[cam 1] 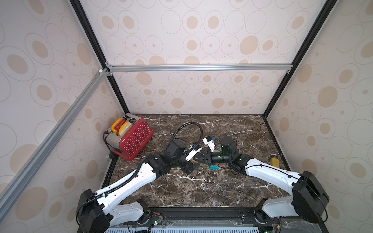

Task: Assemble a piece of candy with building blocks
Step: Pick up the building block from the center of the board.

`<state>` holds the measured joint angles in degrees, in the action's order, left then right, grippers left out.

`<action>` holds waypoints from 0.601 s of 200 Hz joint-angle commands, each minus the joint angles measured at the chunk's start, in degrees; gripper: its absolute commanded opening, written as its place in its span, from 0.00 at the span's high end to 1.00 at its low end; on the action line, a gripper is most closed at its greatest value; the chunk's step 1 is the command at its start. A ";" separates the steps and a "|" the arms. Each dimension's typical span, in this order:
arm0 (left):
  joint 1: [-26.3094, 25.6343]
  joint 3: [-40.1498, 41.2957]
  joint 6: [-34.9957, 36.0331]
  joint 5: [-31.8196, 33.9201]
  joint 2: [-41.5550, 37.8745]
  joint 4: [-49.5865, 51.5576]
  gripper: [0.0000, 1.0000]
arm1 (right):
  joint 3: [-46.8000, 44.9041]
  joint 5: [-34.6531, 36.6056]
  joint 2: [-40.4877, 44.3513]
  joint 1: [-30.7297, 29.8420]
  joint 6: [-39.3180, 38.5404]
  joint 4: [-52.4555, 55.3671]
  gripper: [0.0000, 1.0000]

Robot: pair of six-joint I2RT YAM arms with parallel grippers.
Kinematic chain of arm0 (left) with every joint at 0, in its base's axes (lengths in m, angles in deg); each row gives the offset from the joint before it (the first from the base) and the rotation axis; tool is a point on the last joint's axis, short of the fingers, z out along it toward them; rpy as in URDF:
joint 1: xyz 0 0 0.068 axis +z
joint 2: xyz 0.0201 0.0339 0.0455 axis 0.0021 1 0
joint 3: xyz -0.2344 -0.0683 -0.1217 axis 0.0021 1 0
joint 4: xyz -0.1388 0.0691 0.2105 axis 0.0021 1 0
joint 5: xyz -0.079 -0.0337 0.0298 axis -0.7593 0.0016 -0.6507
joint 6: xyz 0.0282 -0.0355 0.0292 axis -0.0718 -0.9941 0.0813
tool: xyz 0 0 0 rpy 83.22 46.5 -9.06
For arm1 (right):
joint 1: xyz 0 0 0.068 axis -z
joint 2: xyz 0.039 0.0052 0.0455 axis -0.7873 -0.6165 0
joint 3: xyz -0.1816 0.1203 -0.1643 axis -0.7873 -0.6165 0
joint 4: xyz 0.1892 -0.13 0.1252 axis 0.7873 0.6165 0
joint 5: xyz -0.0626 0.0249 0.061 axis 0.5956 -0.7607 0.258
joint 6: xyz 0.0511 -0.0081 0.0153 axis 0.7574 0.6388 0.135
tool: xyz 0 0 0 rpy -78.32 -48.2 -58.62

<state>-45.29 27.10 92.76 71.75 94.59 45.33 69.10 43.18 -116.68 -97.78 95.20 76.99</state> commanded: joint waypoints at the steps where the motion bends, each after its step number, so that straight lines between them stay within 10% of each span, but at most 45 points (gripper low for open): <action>1: -0.30 -1.45 -0.39 -0.34 -0.10 -1.77 0.19 | 0.69 -0.48 0.94 0.01 -0.03 -0.84 0.68; 120: -0.30 0.08 2.80 -2.57 -0.60 1.04 0.20 | 0.49 -1.39 0.59 -0.02 -0.58 -0.69 0.68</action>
<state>-45.29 27.34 93.19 69.87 95.14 45.46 69.10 42.81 -116.68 -97.78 95.20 76.99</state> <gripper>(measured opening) 0.803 0.337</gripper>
